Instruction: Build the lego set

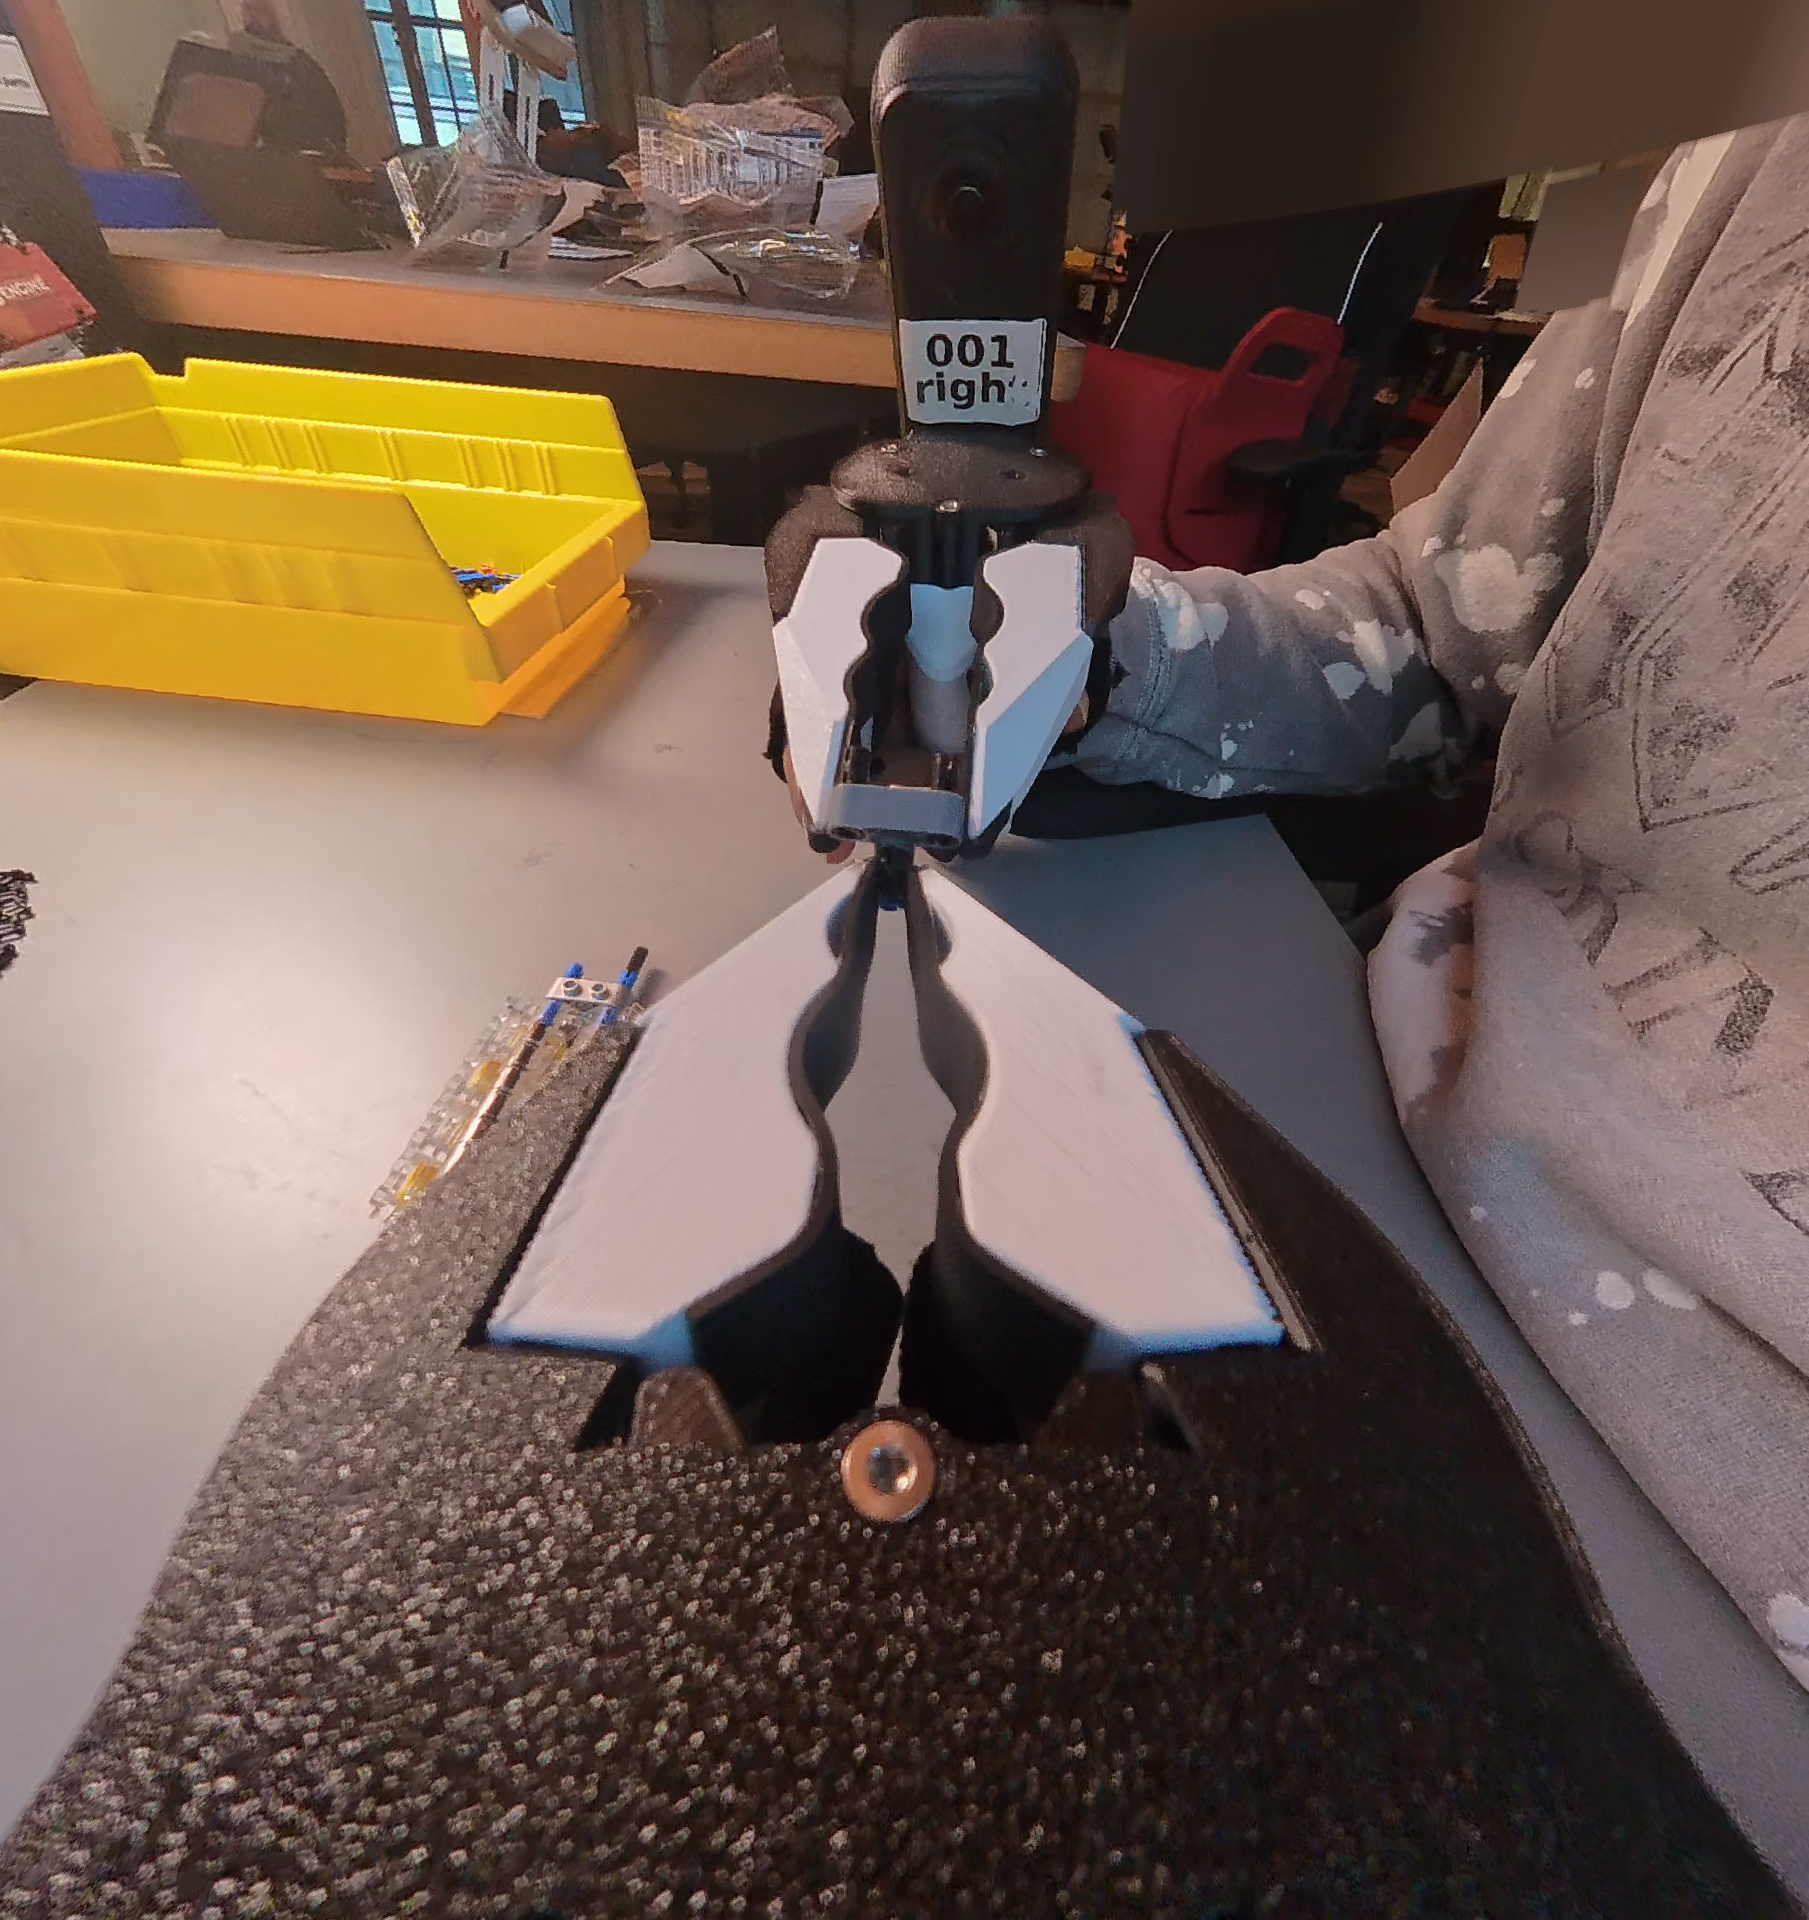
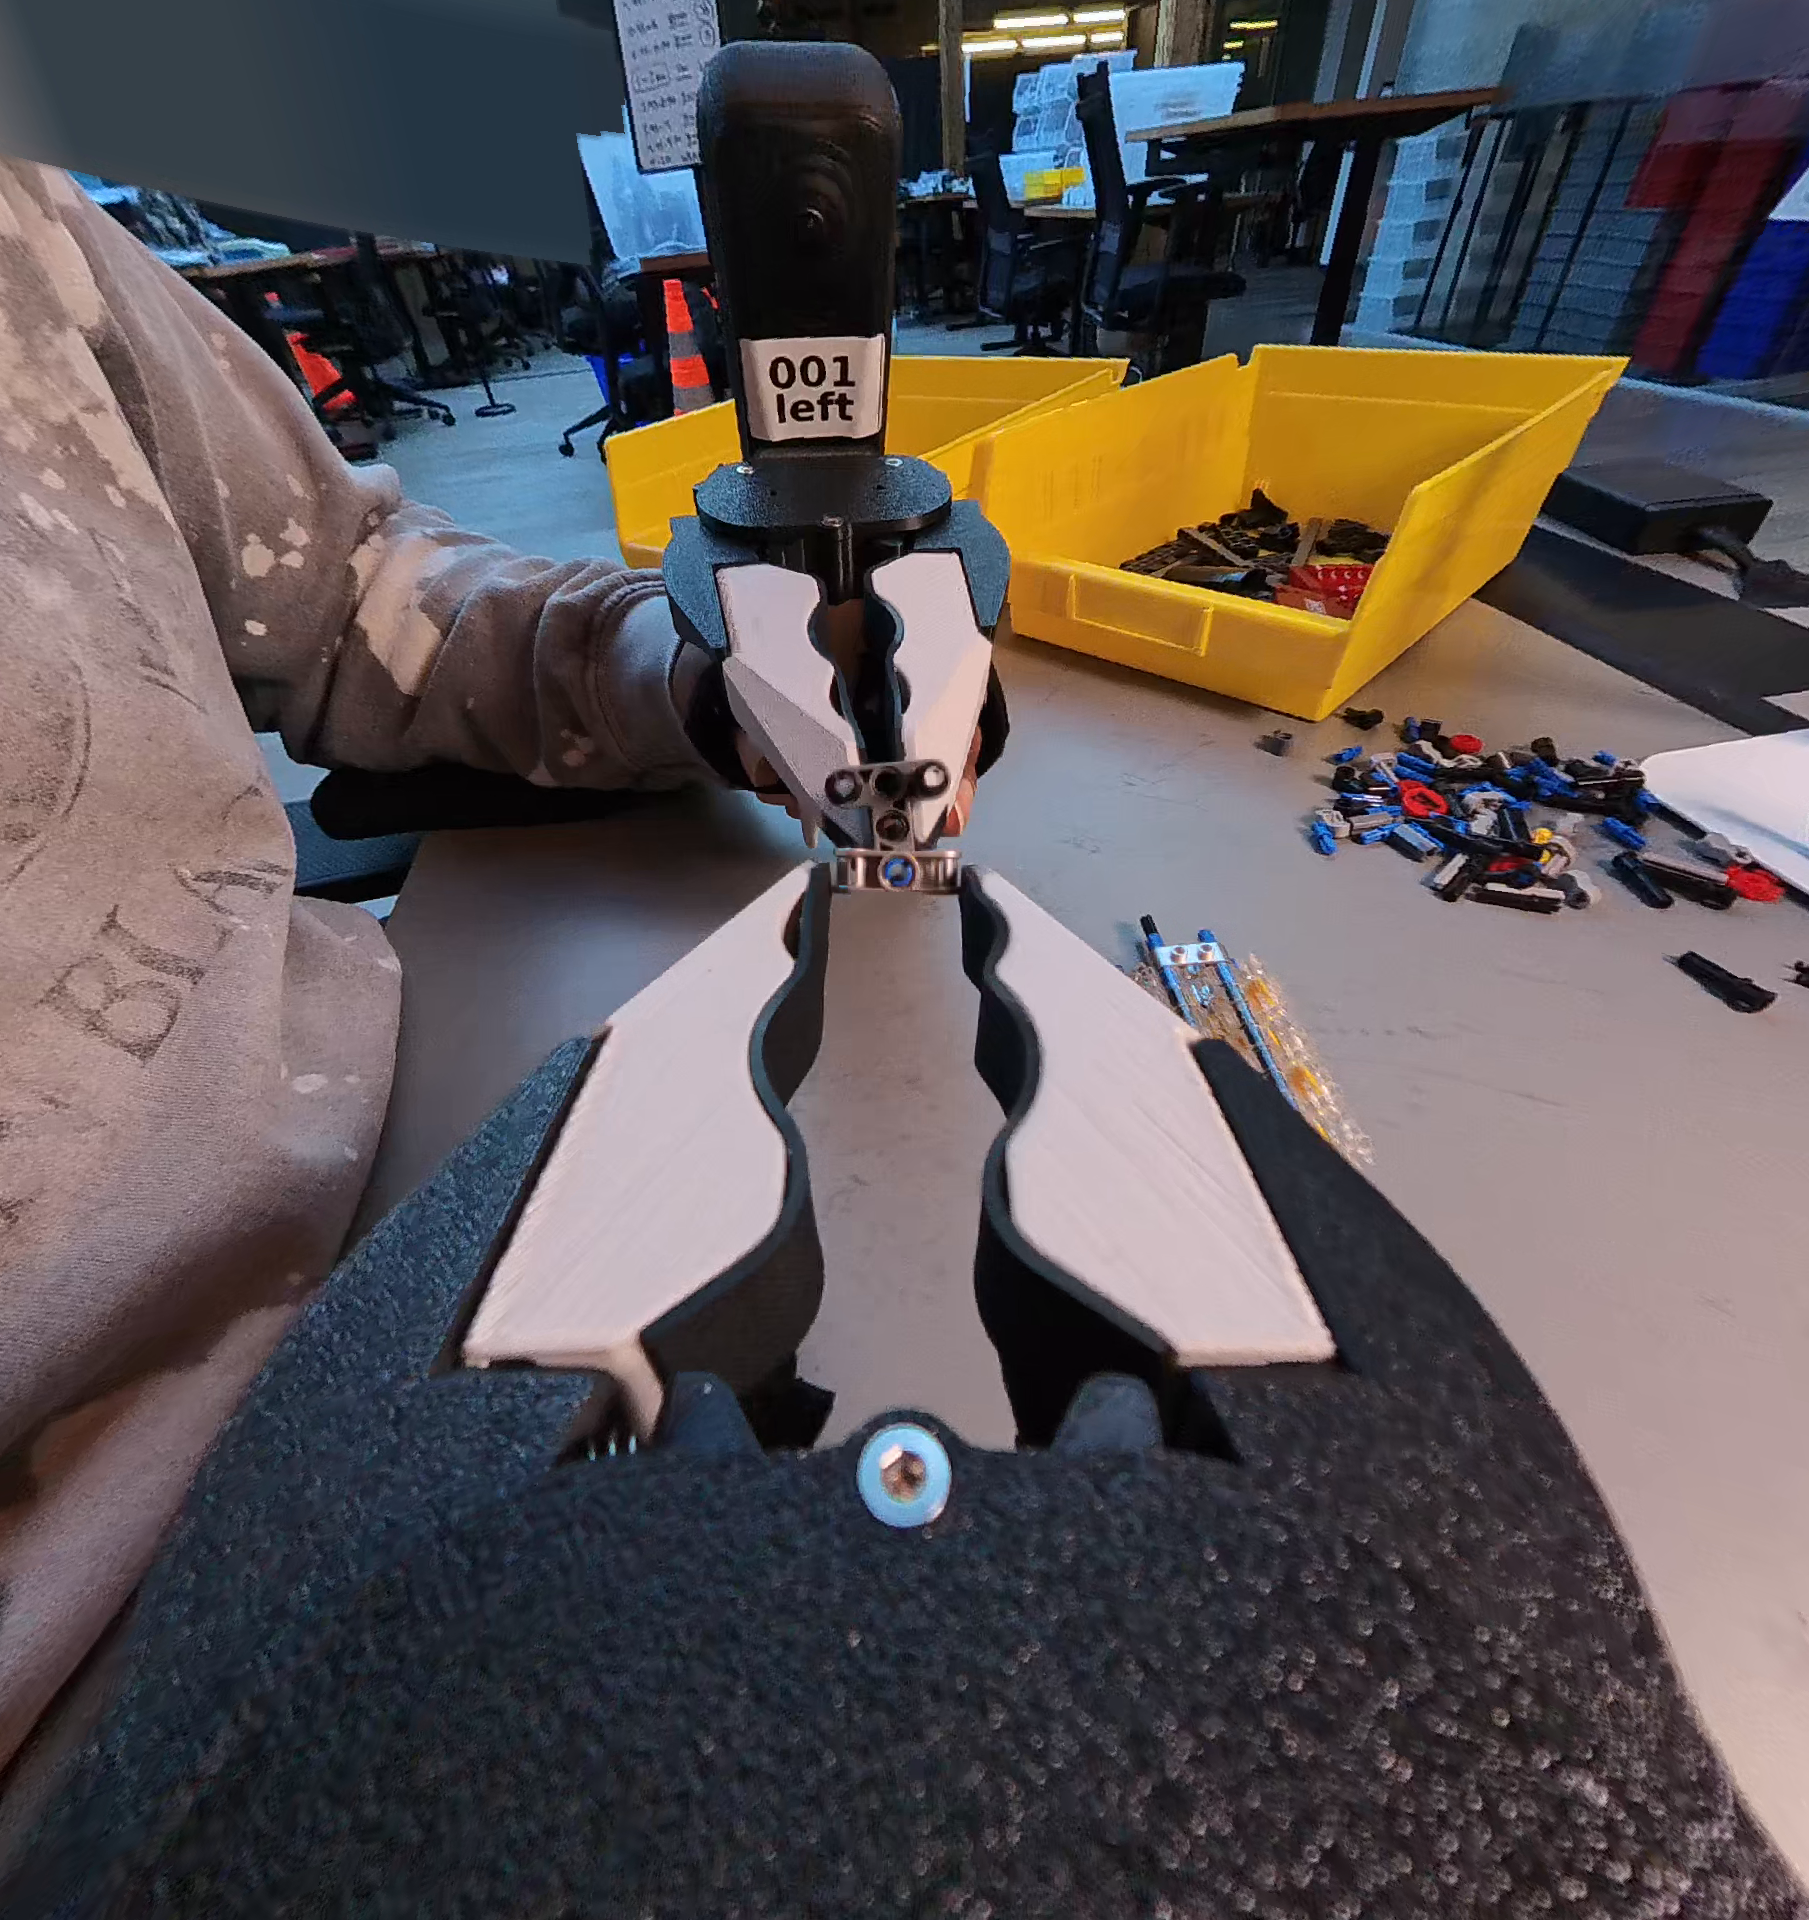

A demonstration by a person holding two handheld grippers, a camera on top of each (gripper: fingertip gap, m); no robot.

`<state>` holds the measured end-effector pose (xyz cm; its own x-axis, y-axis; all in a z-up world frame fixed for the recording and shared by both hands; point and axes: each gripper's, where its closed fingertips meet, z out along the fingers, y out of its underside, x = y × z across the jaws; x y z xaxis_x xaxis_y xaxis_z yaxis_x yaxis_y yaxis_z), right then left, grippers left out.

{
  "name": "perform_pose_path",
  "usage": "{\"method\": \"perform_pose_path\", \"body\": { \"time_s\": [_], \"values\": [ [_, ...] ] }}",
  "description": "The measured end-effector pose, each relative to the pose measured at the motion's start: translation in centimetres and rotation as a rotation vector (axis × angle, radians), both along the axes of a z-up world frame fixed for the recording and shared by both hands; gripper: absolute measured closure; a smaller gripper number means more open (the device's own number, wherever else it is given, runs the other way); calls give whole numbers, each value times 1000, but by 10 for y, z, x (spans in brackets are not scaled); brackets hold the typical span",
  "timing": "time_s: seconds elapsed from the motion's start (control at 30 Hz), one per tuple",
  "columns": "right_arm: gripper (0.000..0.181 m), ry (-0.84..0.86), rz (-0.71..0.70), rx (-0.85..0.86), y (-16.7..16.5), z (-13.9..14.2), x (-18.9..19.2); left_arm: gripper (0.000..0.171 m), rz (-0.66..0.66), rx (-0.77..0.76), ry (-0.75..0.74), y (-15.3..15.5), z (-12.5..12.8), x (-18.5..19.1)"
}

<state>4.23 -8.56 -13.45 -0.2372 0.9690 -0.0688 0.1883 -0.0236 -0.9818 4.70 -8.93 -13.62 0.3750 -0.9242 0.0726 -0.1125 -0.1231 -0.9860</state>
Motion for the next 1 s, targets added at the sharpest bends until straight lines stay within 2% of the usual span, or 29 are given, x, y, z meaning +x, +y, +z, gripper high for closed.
{"method": "perform_pose_path", "body": {
  "time_s": [0.5,1.0],
  "values": [
    [159,5,27,56,-6,0,2,168,-65,-81,-63,-6,1,3],
    [159,15,24,46,-5,2,2,168,-64,-111,-98,-5,3,3]
  ]
}}
